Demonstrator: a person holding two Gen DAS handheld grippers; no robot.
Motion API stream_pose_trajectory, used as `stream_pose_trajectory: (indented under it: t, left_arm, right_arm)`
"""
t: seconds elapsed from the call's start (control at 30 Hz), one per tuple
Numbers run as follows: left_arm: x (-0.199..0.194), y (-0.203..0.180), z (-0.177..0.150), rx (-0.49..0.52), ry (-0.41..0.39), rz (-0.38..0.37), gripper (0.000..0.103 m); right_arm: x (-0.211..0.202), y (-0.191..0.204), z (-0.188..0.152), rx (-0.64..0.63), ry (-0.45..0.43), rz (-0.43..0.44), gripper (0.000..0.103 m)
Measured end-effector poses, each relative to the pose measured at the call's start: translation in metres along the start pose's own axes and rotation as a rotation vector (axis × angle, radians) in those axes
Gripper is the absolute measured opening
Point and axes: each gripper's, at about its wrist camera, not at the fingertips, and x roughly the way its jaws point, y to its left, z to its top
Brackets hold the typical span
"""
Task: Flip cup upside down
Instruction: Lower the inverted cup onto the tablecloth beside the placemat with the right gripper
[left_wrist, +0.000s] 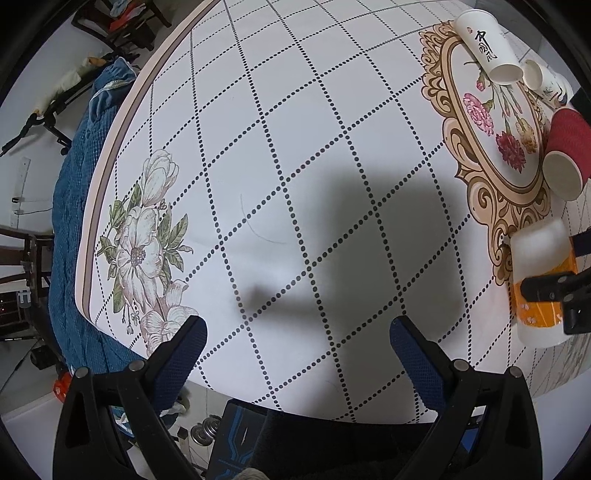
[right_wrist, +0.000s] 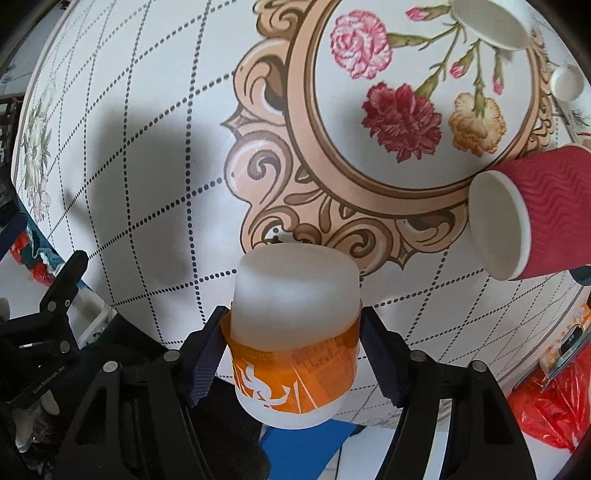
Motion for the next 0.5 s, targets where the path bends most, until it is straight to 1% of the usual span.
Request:
stream_pose_trajectory:
  t: [0.1, 0.2, 0.33, 0.37, 0.43, 0.5]
  left_arm:
    - [-0.002, 0.001, 0.003, 0.003, -0.001, 0.004, 0.102]
    - [-0.003, 0.003, 0.007, -0.001, 0.001, 0.007, 0.102]
    - [-0.005, 0.01, 0.013, -0.012, 0.004, 0.014, 0.102]
    - [-0.005, 0.011, 0.014, -0.015, 0.005, 0.015, 0.102]
    - [-0.005, 0.014, 0.017, -0.018, 0.005, 0.019, 0.102]
    - [-0.006, 0.016, 0.02, -0.021, 0.005, 0.024, 0.102]
  right_arm:
    - [-0.007, -0.004, -0.009, 0.031, -0.076, 0.018, 0.072]
    - [-0.019, -0.006, -0.022, 0.063, -0.181, 0.038, 0.072]
    - [-0.033, -0.005, -0.042, 0.101, -0.354, 0.052, 0.072]
    - [-0.035, -0.003, -0.049, 0.116, -0.419, 0.062, 0.072]
    - [-0.038, -0.002, -0.056, 0.134, -0.511, 0.078, 0.072]
    - [-0.04, 0.003, -0.063, 0.149, -0.633, 0.098, 0.072]
